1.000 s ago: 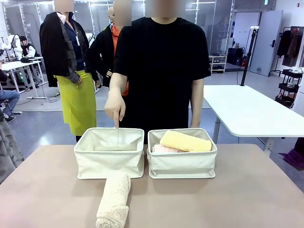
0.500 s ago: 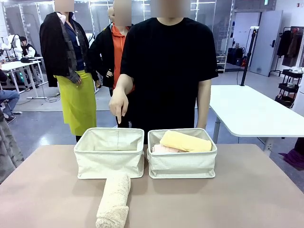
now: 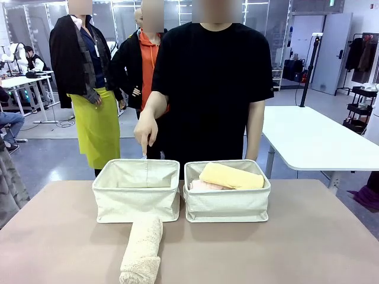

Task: Divide the towels into two baskets.
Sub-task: Pick up one hotel-folded towel from the bottom of the table and place it in the Fabric basket indicated by the person.

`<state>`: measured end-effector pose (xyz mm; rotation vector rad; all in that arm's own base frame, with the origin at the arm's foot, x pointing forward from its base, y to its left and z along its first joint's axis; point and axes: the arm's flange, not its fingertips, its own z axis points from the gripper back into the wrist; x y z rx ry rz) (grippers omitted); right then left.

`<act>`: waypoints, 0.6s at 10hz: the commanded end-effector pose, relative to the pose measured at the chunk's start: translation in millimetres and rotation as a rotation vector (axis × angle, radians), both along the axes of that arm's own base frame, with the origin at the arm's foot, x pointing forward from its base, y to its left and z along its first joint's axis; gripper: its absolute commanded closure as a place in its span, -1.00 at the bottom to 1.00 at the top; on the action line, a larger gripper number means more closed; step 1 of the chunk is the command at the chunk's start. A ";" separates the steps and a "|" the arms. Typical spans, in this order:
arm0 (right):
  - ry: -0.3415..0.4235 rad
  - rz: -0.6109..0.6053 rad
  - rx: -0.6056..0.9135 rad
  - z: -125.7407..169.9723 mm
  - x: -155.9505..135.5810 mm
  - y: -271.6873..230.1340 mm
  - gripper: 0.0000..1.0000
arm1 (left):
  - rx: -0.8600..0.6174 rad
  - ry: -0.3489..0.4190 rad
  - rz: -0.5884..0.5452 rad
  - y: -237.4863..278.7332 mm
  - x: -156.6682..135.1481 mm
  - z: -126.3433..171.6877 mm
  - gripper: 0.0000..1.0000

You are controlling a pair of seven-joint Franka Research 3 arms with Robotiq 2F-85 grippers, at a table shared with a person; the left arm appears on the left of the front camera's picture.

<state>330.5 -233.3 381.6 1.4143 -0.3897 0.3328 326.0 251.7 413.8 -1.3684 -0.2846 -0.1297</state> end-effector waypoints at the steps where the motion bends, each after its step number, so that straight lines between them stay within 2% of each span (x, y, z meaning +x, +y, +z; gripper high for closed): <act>1: -0.001 0.004 0.000 1.9 -1.2 1.6 -1.00 | 0.006 0.001 0.003 0.9 -3.6 -0.8 -1.00; 6: -0.001 0.004 0.000 1.9 -1.2 1.6 -1.00 | 0.006 0.001 0.003 0.9 -3.6 -0.8 -1.00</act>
